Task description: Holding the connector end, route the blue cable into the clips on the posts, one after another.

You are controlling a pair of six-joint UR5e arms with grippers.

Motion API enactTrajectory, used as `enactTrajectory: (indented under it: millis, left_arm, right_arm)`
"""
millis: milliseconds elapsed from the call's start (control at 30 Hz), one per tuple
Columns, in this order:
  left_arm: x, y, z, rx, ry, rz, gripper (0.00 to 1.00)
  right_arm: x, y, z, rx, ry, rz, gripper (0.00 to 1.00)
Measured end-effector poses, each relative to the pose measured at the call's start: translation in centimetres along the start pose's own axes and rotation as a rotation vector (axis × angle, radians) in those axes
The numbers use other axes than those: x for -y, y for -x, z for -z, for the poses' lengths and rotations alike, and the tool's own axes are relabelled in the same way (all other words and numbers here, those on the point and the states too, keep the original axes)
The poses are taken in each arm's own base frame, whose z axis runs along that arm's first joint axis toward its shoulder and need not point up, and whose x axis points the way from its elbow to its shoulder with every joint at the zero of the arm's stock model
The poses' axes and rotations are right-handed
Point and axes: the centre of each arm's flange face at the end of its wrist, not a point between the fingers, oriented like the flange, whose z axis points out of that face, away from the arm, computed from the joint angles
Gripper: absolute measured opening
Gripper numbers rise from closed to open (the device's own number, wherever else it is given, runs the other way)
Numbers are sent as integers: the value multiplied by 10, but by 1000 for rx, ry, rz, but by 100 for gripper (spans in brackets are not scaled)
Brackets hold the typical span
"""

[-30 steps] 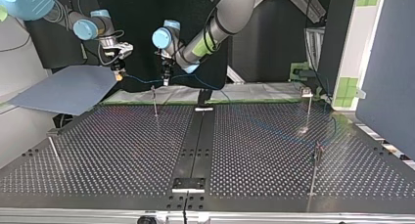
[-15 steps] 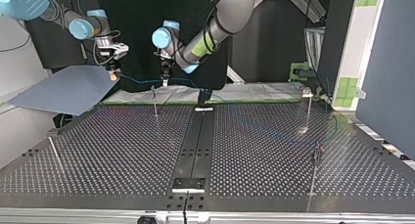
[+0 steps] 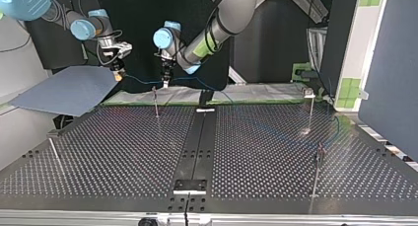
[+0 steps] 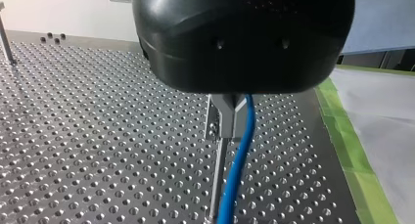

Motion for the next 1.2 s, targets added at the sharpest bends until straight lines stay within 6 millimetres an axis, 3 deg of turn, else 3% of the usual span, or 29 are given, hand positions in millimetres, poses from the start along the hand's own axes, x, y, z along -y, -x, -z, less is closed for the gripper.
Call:
enactTrajectory:
  millis: [533,567,733,800,867,933,1200]
  left_arm:
    - [4,5,-4,15,-10,14,0]
    - [3,5,-5,14,-10,15,6]
    - [-2,5,-8,7,-7,18,19]
    - [-3,5,-9,6,-4,19,19]
    - [-5,5,-11,7,-3,22,5]
    - [-5,5,-11,7,-4,26,0]
    - [-5,6,-14,12,-18,35,0]
  right_arm:
    - [2,1,0,5,-3,-10,0]
    - [2,1,0,4,-3,-10,0]
    - [2,1,0,4,-3,-10,0]
    - [2,1,0,4,-3,-10,0]
    - [2,1,0,3,-3,-10,0]
    - [2,1,0,3,-3,-9,0]
    - [1,1,0,0,-1,-9,0]
